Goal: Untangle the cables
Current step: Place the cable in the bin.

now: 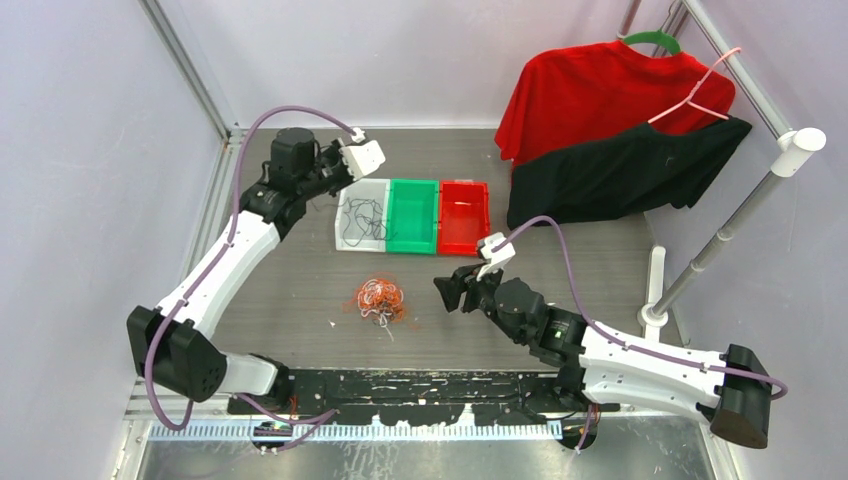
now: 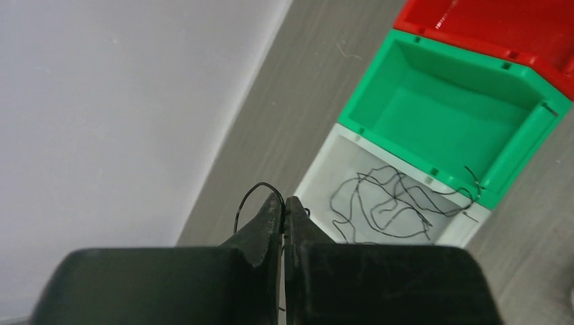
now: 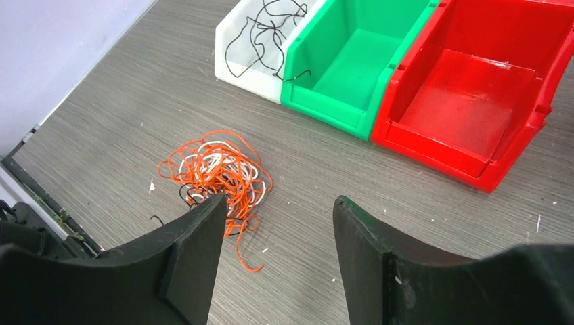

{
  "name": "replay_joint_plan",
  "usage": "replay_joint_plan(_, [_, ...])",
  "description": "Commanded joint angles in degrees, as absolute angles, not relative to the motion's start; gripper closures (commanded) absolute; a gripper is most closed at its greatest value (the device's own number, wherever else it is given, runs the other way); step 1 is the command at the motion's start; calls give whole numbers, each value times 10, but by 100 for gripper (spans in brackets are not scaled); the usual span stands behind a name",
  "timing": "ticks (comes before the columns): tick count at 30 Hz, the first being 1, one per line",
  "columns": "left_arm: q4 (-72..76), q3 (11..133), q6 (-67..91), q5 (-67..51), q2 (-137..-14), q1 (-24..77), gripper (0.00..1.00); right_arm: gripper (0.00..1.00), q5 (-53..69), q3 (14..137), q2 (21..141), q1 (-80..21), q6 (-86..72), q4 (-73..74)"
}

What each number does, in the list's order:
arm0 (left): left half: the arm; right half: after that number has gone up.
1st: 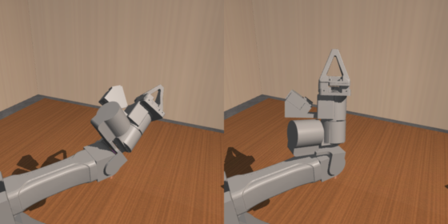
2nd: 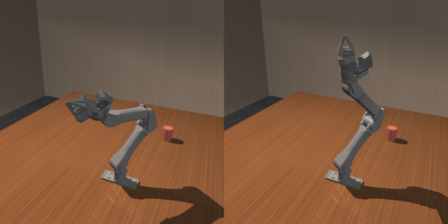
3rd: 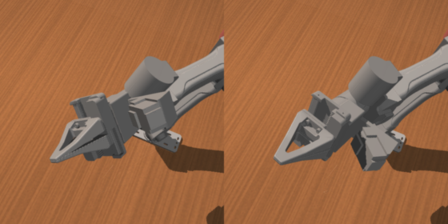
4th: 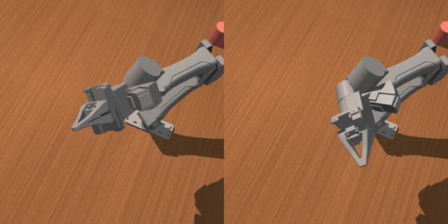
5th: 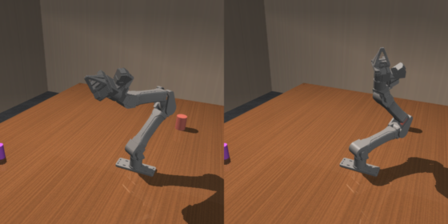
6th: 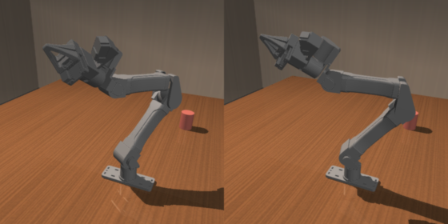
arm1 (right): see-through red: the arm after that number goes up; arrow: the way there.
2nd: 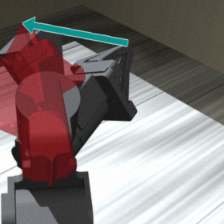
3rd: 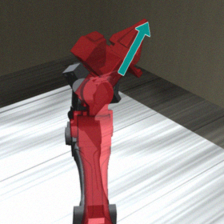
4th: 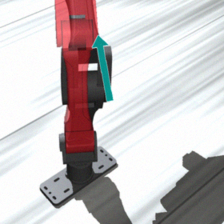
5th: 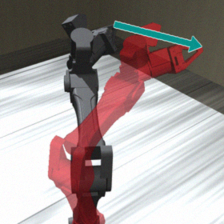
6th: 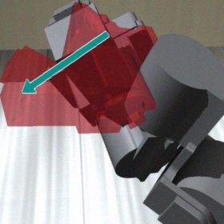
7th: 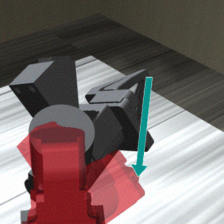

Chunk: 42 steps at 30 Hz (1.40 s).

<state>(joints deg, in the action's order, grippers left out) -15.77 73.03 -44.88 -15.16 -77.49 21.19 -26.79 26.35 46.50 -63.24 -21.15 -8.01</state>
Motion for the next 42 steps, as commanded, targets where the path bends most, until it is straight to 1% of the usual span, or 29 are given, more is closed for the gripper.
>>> replay_joint_plan(1, [-228,788,-365,-153,-794,210,100,36,-284,276,465,-631,-206,-83])
replay_joint_plan(4, [-261,834,-275,-158,-823,210,100,36,-285,280,472,-631,-207,-86])
replay_joint_plan(9, [-272,878,-138,-207,-865,211,100,36,-290,286,496,-630,-201,-113])
replay_joint_plan(12, [-272,880,-80,-219,-886,212,100,36,-290,300,514,-629,-198,-118])
replay_joint_plan(15, [-267,862,-61,-228,-902,213,100,36,-290,308,523,-626,-194,-124])
replay_joint_plan(19, [-242,837,-69,-211,-926,213,100,36,-293,312,520,-620,-192,-123])
replay_joint_plan(23, [-222,829,-119,-136,-966,214,100,36,-293,314,512,-611,-193,-114])
replay_joint_plan(30, [-121,809,-197,-78,-1019,213,100,36,-288,311,504,-590,-203,-110])
replay_joint_plan(34, [-86,807,-204,-84,-1042,211,100,36,-276,309,515,-577,-212,-116])
replay_joint_plan(42, [-97,790,-232,-98,-1084,206,100,37,-265,316,525,-569,-214,-118])
